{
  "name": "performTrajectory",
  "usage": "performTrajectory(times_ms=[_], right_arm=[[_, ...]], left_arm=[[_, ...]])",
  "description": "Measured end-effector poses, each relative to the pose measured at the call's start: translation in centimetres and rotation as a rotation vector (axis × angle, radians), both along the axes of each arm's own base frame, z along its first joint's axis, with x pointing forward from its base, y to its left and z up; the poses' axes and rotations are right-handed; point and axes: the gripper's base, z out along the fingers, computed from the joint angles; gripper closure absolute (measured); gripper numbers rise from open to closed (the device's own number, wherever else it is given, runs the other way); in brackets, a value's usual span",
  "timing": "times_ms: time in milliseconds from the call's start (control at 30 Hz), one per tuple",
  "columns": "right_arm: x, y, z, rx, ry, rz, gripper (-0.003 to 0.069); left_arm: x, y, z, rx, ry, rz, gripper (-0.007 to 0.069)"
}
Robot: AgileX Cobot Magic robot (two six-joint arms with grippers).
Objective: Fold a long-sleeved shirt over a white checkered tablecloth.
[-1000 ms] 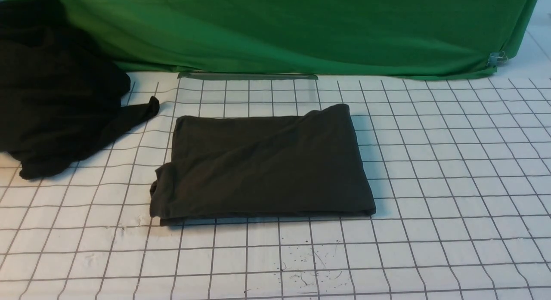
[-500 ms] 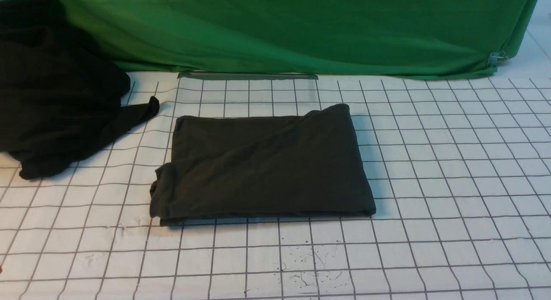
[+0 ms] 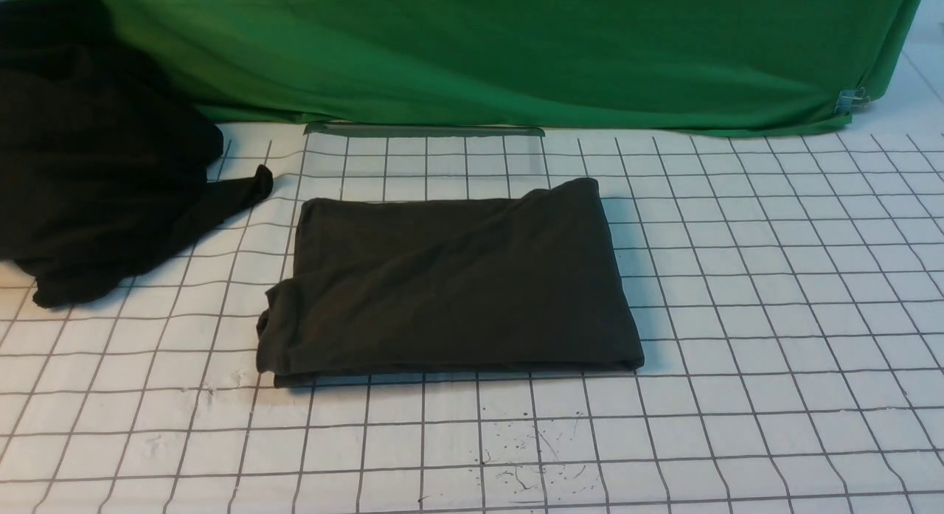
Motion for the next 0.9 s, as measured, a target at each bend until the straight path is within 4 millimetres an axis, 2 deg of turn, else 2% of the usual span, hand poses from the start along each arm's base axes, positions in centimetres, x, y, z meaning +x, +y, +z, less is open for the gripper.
performTrajectory(times_ms=[133, 167, 200, 267, 333, 433, 467, 600, 900], right_arm=[[0.0, 0.0, 0.0, 0.000, 0.000, 0.000, 0.0510], [0.0, 0.0, 0.0, 0.000, 0.000, 0.000, 0.0505], [0.0, 0.0, 0.0, 0.000, 0.000, 0.000, 0.0504], [0.0, 0.0, 0.0, 0.000, -0.001, 0.000, 0.0496], [0.0, 0.0, 0.0, 0.001, -0.001, 0.000, 0.0493], [0.0, 0.0, 0.0, 0.001, -0.002, -0.001, 0.0484], [0.0, 0.0, 0.0, 0.001, -0.002, -0.001, 0.0483], [0.0, 0.0, 0.0, 0.000, 0.000, 0.000, 0.0482], [0.0, 0.0, 0.0, 0.000, 0.000, 0.000, 0.0470]], left_arm=[[0.8, 0.0, -1.3, 0.076, -0.115, 0.046, 0.0623], [1.1, 0.1, -2.4, 0.103, -0.178, 0.082, 0.0623], [1.2, 0.1, -2.2, 0.111, -0.191, 0.089, 0.0623], [2.4, 0.3, -5.5, 0.145, -0.222, 0.178, 0.0623], [2.8, 0.5, -6.7, 0.155, -0.213, 0.215, 0.0623], [3.7, 0.8, -10.7, 0.193, -0.115, 0.263, 0.0623], [3.7, 0.9, -11.3, 0.206, -0.100, 0.264, 0.0623], [3.7, 0.9, -12.1, 0.245, -0.054, 0.251, 0.0623], [3.7, 0.9, -12.1, 0.259, -0.061, 0.245, 0.0622]])
